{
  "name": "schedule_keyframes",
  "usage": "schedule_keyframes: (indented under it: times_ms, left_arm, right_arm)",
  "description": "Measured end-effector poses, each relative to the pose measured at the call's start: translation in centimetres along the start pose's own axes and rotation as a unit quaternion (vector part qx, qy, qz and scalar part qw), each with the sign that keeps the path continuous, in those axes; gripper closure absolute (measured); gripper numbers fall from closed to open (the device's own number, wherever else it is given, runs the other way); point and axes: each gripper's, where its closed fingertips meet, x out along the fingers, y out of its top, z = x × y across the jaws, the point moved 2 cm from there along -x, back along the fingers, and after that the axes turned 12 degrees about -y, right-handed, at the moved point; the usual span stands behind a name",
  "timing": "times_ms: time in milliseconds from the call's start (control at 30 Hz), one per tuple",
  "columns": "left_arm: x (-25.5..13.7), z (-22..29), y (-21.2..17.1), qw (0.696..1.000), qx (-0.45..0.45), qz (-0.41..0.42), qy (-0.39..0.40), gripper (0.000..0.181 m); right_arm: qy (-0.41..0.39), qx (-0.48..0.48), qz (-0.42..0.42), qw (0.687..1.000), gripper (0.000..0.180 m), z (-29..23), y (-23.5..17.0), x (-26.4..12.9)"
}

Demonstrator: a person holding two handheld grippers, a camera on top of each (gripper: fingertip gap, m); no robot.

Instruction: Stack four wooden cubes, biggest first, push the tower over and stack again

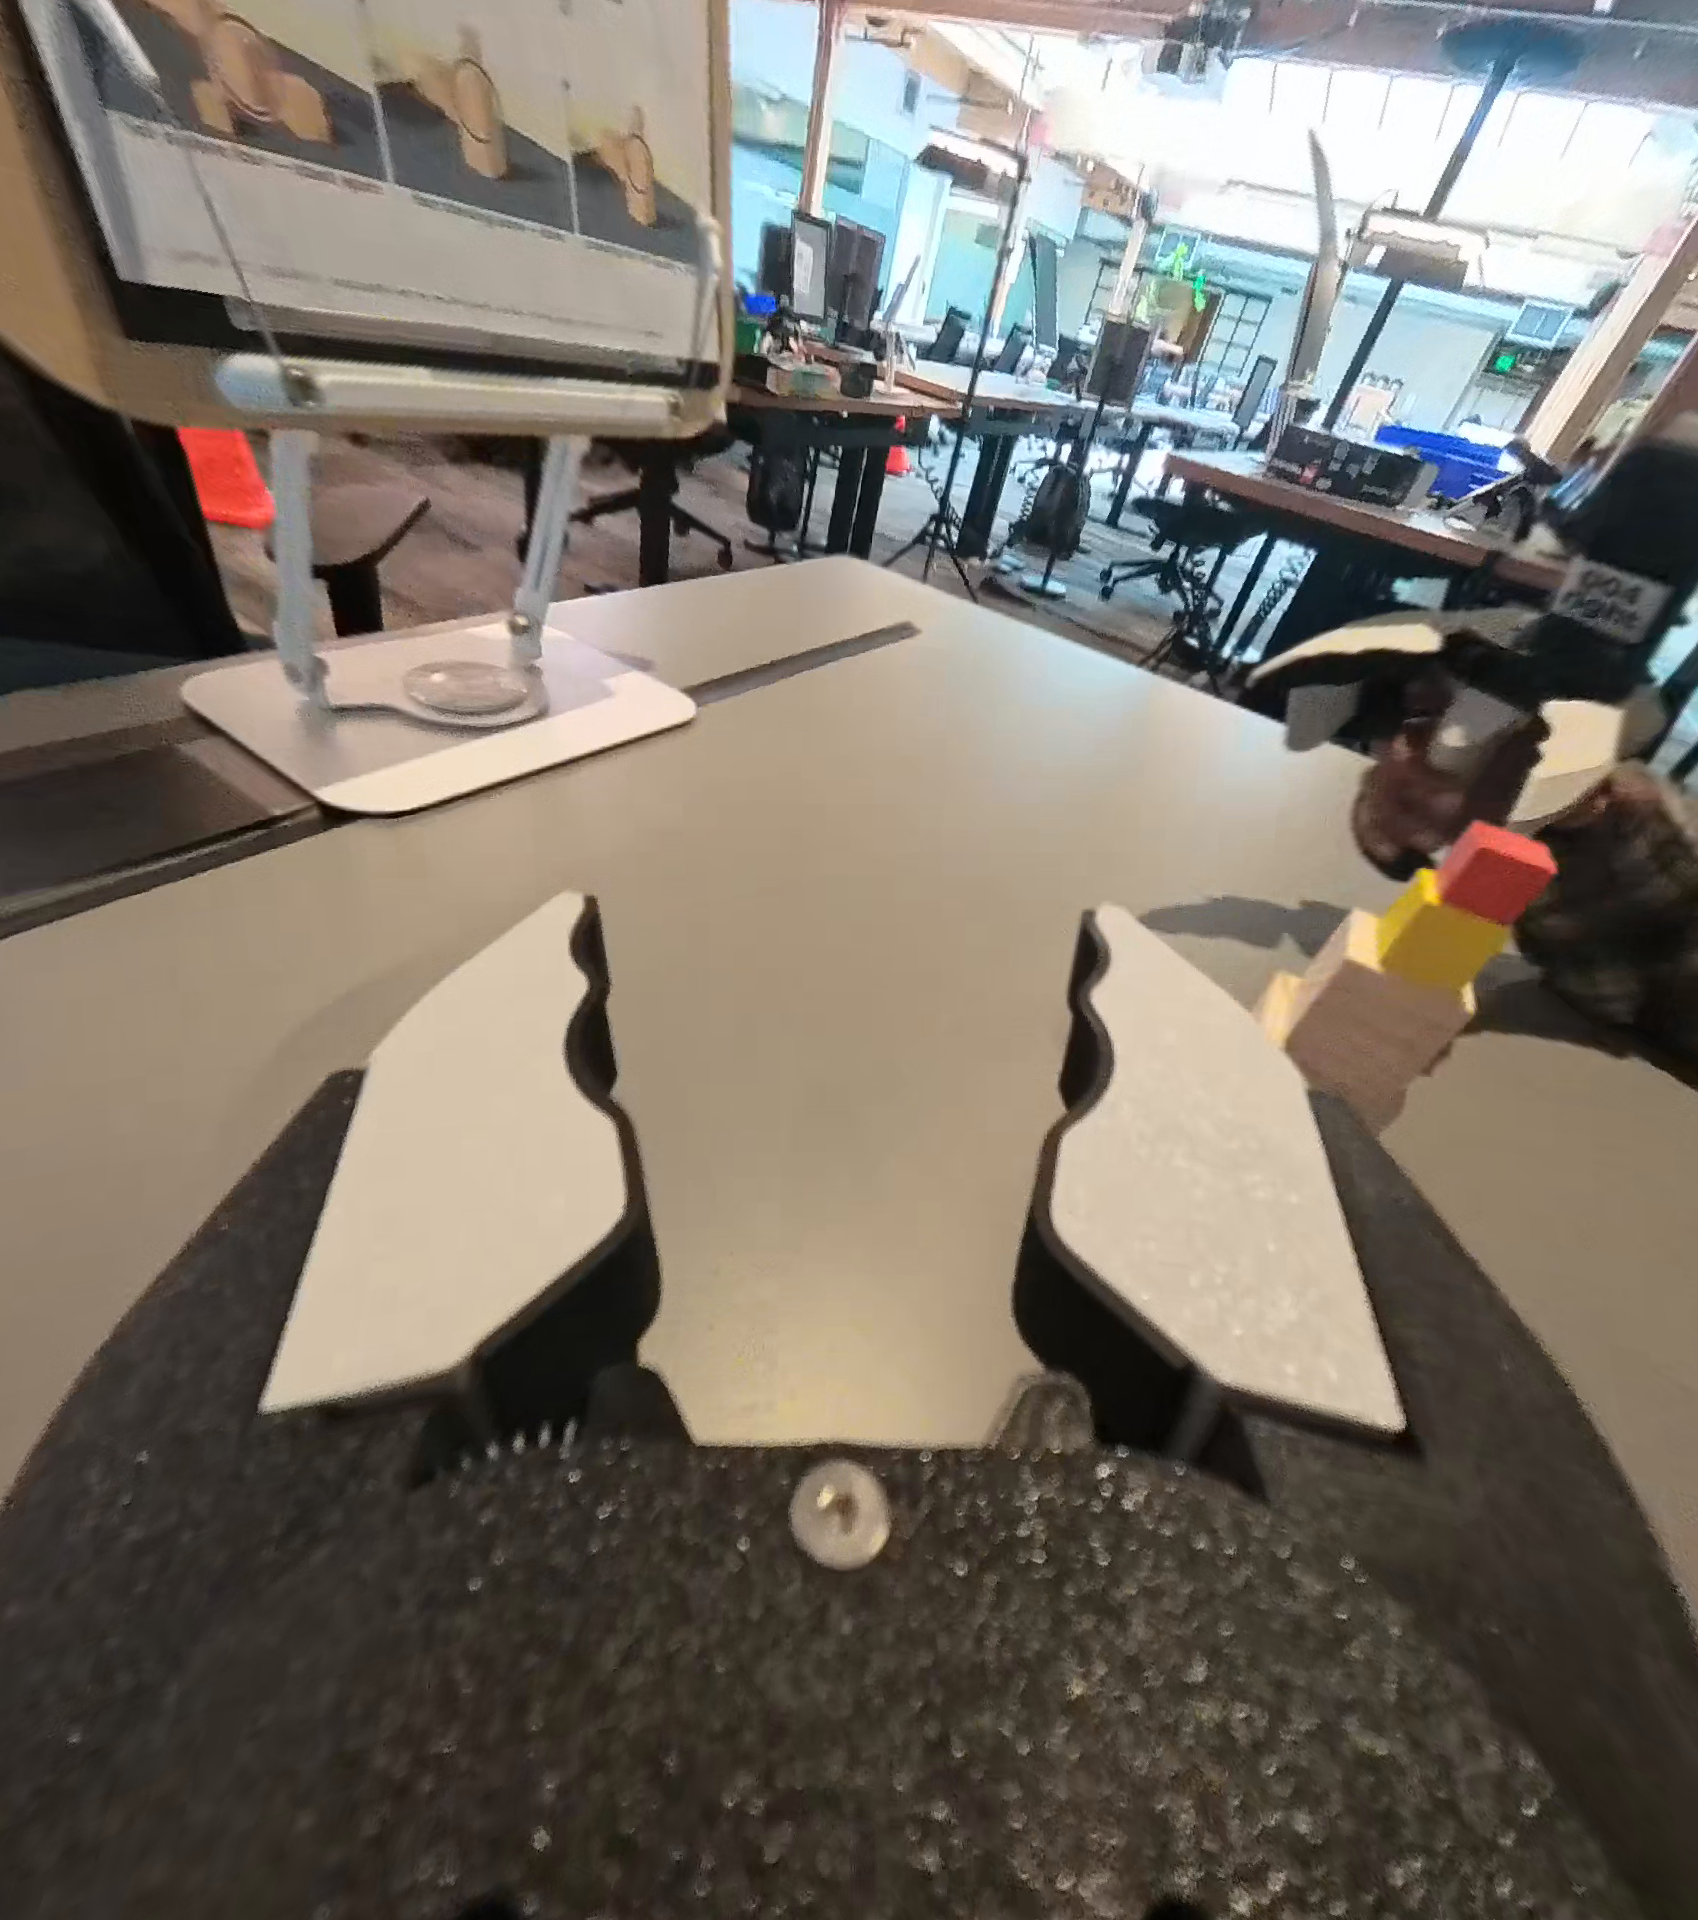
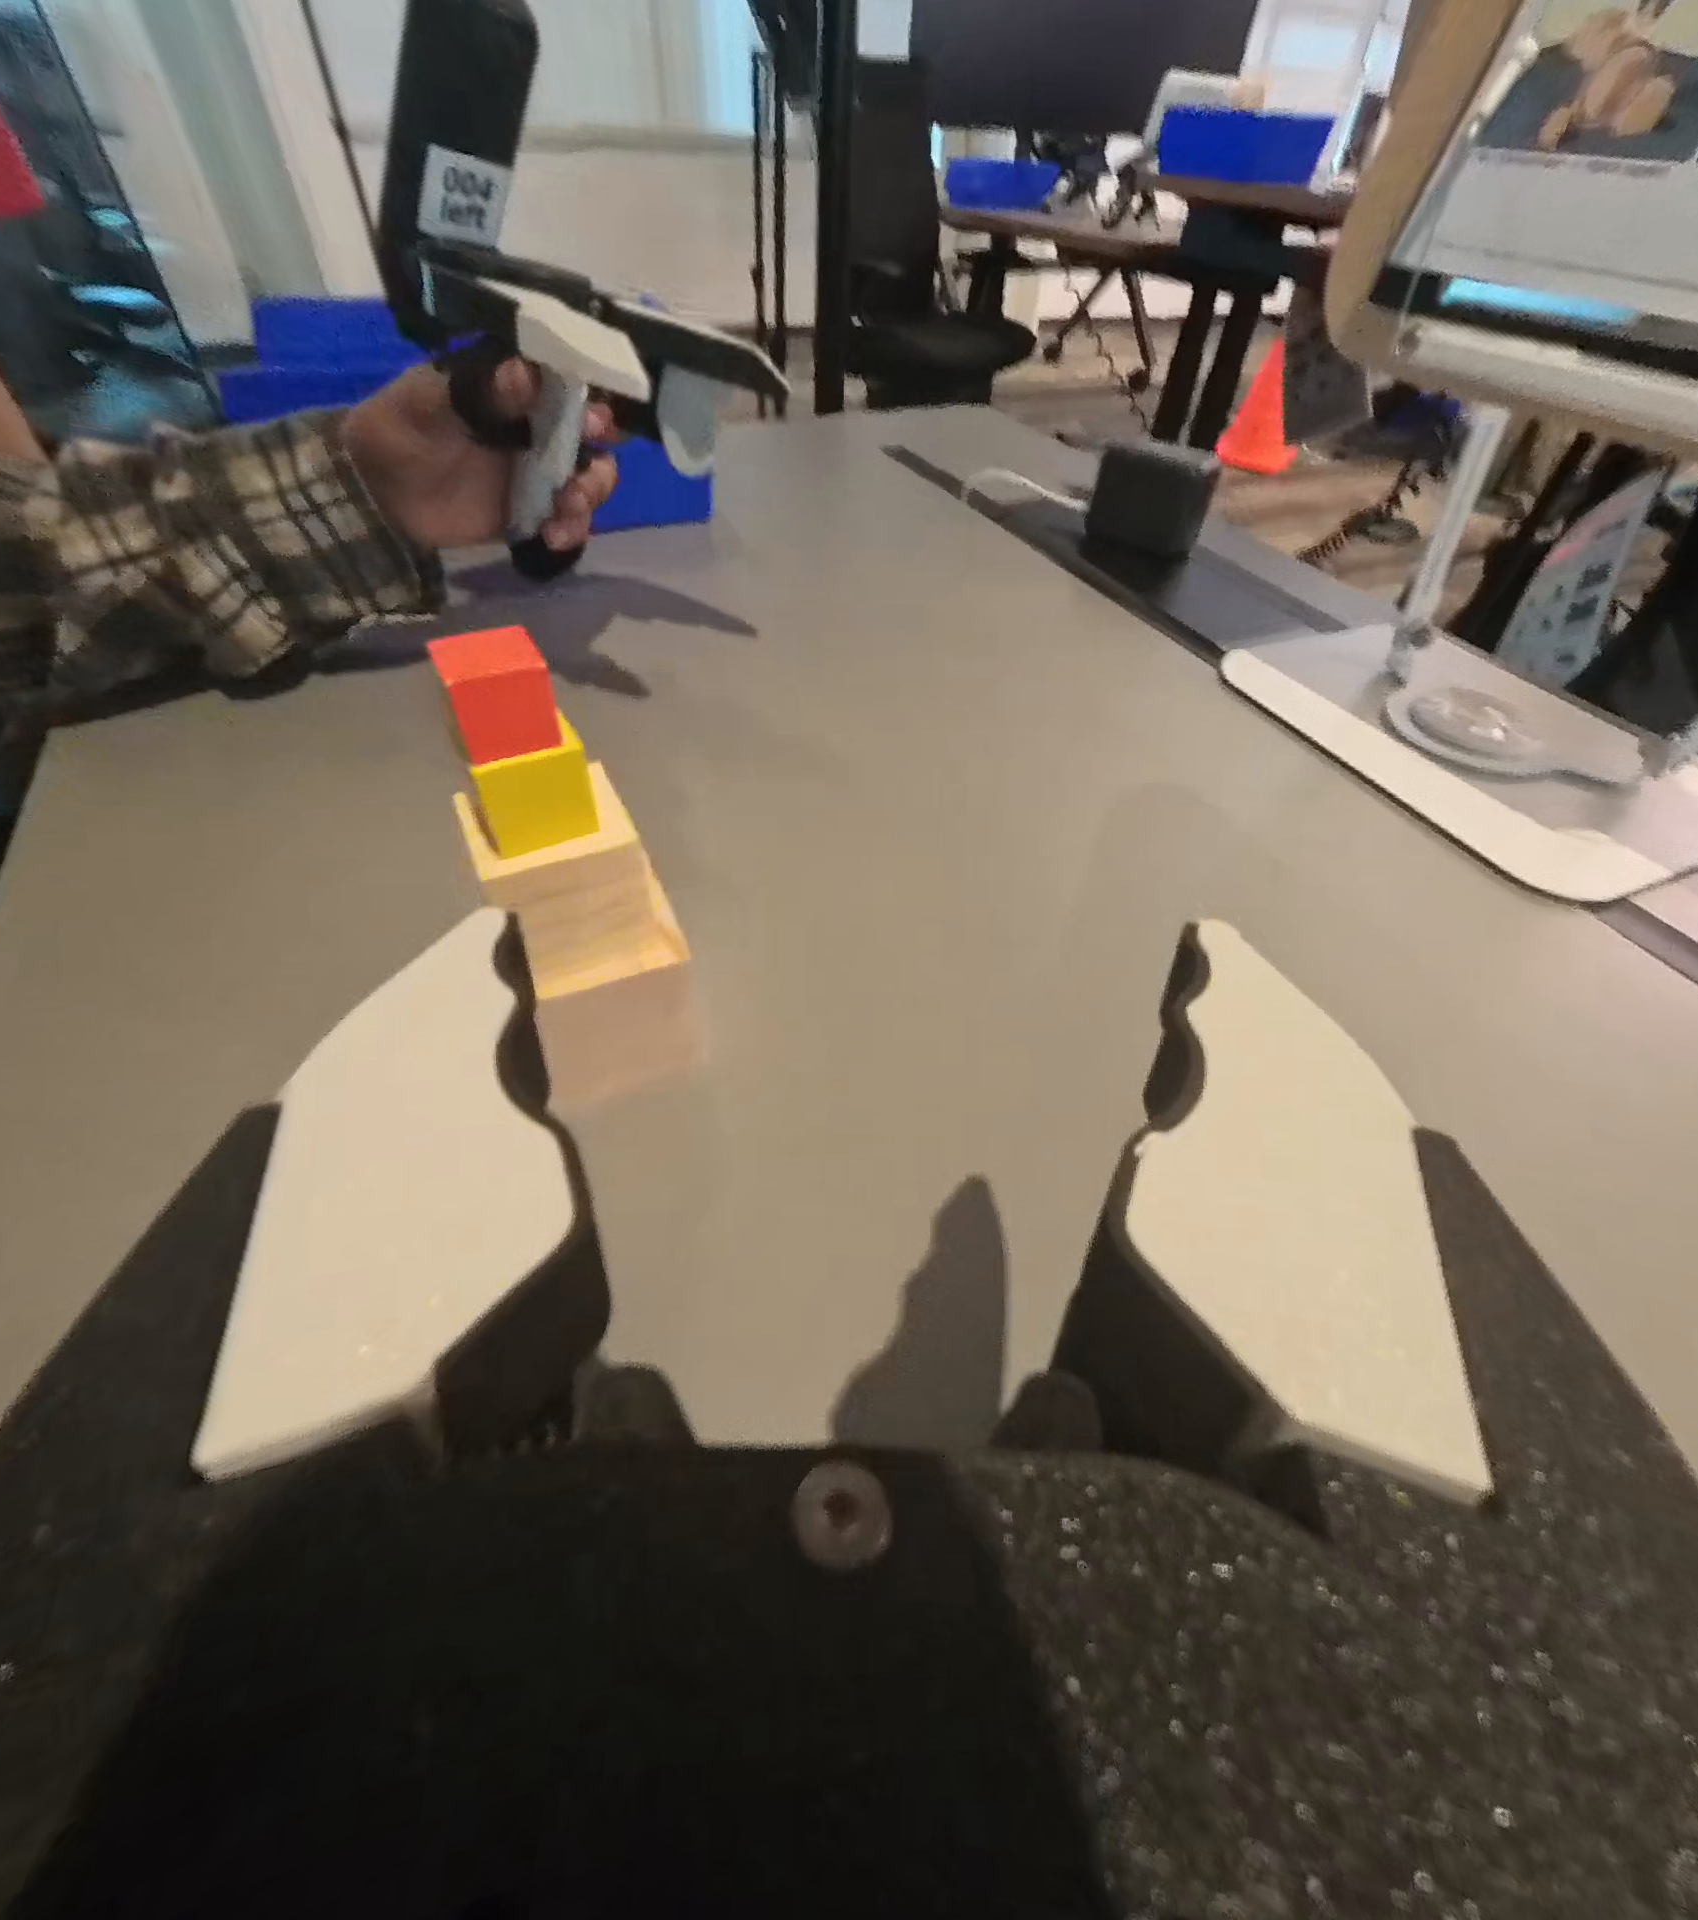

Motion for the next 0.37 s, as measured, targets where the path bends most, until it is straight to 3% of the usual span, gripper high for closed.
schedule_keyframes:
  times_ms: [167,233,300,333,367]
  left_arm:
    - [-1.0,-0.4,-1.6,1.0,0.023,0.009,0.014,0.101]
    - [-0.8,-0.3,-1.8,0.999,0.027,-0.008,0.016,0.101]
    - [-0.7,-0.1,-1.8,0.999,0.035,-0.013,0.021,0.101]
    - [-0.6,0.2,-1.7,0.999,0.039,-0.014,0.02,0.101]
    - [-0.6,0.3,-1.7,0.999,0.043,-0.016,0.025,0.102]
  right_arm:
    - [-0.061,0.007,-0.115,0.991,0.074,-0.6,-0.7,-2.6]
    - [-0.074,0.026,-0.17,0.982,0.089,-0.9,-1.2,-3.4]
    - [-0.062,0.071,-0.229,0.969,0.126,-2.0,-1.5,-4.1]
    - [-0.044,0.099,-0.255,0.961,0.172,-2.8,-1.6,-4.3]
    - [-0.041,0.129,-0.266,0.954,0.18,-3.3,-1.4,-4.3]
